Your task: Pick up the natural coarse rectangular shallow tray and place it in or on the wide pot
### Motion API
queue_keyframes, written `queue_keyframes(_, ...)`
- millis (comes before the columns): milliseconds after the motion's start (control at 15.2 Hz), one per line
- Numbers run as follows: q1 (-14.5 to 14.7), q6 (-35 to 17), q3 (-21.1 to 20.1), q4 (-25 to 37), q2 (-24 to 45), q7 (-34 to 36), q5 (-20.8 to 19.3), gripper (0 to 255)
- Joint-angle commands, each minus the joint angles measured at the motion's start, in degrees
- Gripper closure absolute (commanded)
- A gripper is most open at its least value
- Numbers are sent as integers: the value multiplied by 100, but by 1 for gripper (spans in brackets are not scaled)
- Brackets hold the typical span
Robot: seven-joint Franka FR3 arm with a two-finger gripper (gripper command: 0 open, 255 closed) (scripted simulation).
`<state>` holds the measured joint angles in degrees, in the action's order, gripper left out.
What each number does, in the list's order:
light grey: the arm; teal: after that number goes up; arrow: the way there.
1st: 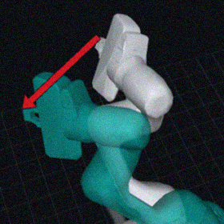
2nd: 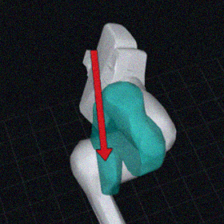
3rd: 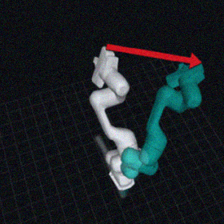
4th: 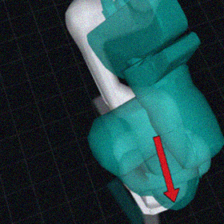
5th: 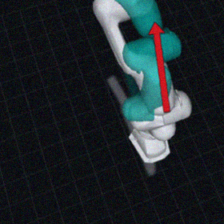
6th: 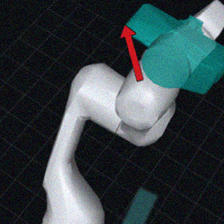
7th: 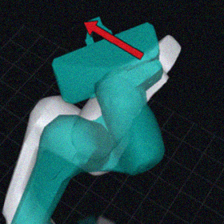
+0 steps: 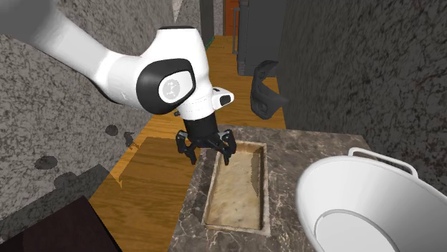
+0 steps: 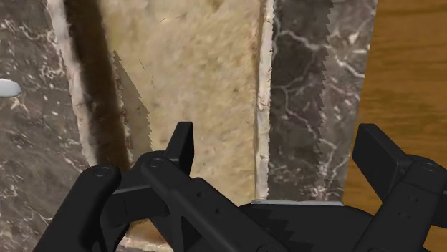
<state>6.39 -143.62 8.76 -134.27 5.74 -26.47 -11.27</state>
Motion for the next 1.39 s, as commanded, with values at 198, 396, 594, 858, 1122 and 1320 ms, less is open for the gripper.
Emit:
queue_keyframes(198, -19, -380, -6, 75, 436, -59, -1, 0)
queue_keyframes(396, -45, -632, 4, 80, 690, -58, -2, 0)
queue_keyframes(594, -46, -632, 4, 80, 690, -58, -2, 0)
queue_keyframes(858, -46, -632, 4, 80, 690, -58, -2, 0)
queue_keyframes(1122, -45, -631, 4, 80, 689, -58, -2, 255)
queue_keyframes(1320, -45, -631, 4, 80, 689, -58, -2, 255)
